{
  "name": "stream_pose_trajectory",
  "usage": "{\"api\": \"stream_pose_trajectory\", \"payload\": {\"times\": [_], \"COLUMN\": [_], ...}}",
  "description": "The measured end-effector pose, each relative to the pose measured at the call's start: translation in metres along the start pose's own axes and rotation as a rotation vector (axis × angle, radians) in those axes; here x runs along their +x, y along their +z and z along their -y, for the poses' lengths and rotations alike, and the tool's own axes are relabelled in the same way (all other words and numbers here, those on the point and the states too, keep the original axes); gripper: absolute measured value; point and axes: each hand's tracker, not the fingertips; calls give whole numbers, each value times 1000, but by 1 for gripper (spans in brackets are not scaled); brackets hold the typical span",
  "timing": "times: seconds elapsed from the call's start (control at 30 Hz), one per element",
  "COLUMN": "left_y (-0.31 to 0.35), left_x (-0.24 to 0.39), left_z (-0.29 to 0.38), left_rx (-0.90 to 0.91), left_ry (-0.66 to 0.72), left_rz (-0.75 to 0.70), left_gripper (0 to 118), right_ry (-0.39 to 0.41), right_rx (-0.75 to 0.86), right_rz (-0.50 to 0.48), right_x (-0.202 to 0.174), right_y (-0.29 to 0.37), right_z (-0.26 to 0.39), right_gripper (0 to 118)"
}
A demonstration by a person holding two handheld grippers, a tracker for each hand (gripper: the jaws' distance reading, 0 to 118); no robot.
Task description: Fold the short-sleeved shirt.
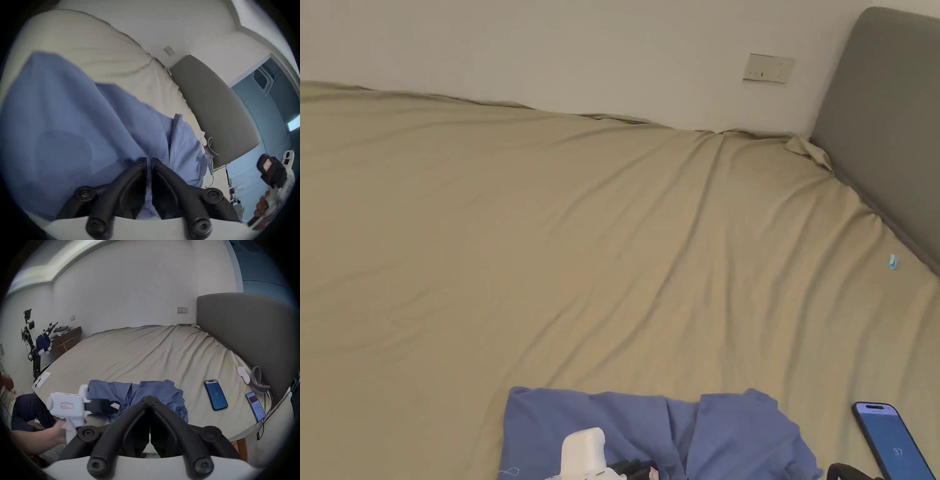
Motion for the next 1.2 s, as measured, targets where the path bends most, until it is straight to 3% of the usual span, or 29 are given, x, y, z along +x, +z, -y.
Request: {"api": "stream_pose_trajectory", "payload": {"times": [0.03, 0.07, 0.17, 0.2, 0.37, 0.47, 0.53, 0.57, 0.6, 0.63, 0.67, 0.73, 0.8, 1.03, 1.2], "left_y": [16, 37, 96, 112, 127, 103, 94, 87, 75, 70, 63, 53, 65, 150, 239], "left_x": [0, -2, -32, -48, -115, -128, -115, -111, -107, -104, -102, -100, -105, -123, -113], "left_z": [-8, -17, -40, -44, -60, -55, -54, -56, -55, -54, -54, -50, -48, -65, -87], "left_rx": [34, 76, 172, 166, 60, -37, 37, 32, -14, -6, -37, -48, 1, 177, 302], "left_ry": [-35, -59, -40, -15, 133, 222, 176, 183, 238, 270, 290, 248, 285, 241, 91], "left_rz": [-20, -21, -5, -7, -106, 0, 49, 76, 100, 116, 83, -41, 43, -36, -245], "left_gripper": [5, 14, 103, 116, 116, 116, 115, 109, 74, 27, 9, 9, 9, 8, 8], "right_ry": [-1, -1, 5, 11, 30, 39, 48, 50, 50, 48, 46, 43, 41, 53, 51], "right_rx": [1, 3, 6, 3, 4, 17, 24, 25, 23, 22, 19, 11, 8, 17, 30], "right_rz": [0, -1, -17, -25, -45, -57, -56, -49, -43, -39, -36, -25, -21, -27, -72], "right_x": [-1, -2, -5, -7, -14, -16, -16, -16, -15, -15, -14, -13, -12, -16, -25], "right_y": [-1, -2, -7, -10, -15, -11, -9, -8, -8, -8, -7, -6, -3, -4, -16], "right_z": [-1, -1, -3, -4, -8, -12, -13, -14, -14, -13, -13, -12, -10, -15, -20], "right_gripper": [2, 2, 2, 2, 2, 2, 2, 2, 2, 2, 2, 2, 2, 2, 2]}}
